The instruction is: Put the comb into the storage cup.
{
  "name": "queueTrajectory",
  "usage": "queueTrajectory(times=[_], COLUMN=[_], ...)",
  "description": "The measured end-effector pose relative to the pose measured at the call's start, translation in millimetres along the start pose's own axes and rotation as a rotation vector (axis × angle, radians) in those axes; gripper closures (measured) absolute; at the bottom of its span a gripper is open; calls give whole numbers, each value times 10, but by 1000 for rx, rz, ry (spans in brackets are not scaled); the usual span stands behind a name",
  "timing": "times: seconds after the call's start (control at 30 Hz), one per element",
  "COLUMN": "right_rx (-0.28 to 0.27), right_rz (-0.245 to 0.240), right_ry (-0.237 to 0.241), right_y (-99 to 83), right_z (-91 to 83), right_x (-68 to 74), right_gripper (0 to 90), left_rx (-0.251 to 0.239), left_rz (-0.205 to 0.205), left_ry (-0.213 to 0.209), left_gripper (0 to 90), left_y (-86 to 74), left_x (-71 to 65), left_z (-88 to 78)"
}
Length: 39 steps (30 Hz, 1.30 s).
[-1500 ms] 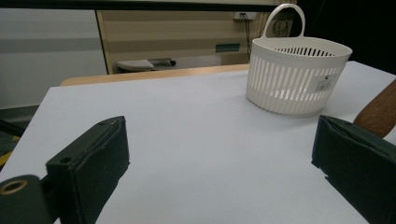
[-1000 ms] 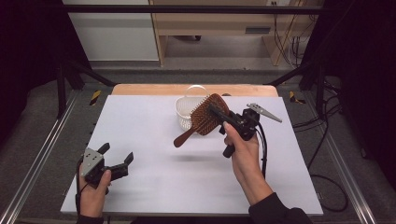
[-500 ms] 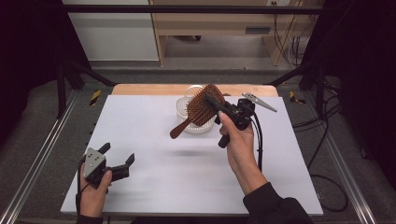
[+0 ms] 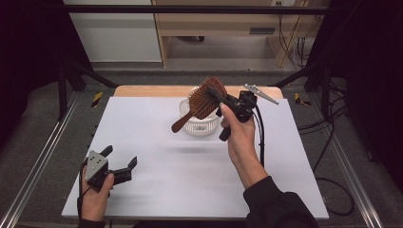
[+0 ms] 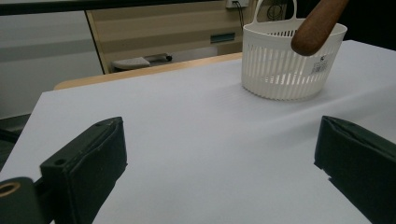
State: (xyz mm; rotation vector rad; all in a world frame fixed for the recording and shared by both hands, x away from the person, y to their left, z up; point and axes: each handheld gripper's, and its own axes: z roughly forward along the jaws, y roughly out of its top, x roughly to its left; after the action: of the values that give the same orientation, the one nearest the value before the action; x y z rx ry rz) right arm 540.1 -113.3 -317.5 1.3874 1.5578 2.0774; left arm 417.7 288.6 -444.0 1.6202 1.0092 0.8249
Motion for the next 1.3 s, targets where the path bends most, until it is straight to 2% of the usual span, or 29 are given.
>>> queueTrajectory(times=[0.33, 0.73, 0.97, 1.3], right_rx=[-14, -38, -46, -62], right_rz=[-22, -16, 11, 8], right_ry=[-15, -44, -63, -80], right_y=[155, 271, 300, 354], right_z=[231, 416, 445, 383], right_x=[69, 17, -69, -136], right_gripper=[522, 521, 521, 520], left_rx=[-3, -7, -11, -10], left_rz=[-4, -12, -18, -15], left_ry=[-1, 3, 10, 5], left_gripper=[21, 19, 18, 17], left_y=[-2, -2, -2, -2], left_x=[7, 19, 37, 30], left_z=[1, -1, -6, -1])
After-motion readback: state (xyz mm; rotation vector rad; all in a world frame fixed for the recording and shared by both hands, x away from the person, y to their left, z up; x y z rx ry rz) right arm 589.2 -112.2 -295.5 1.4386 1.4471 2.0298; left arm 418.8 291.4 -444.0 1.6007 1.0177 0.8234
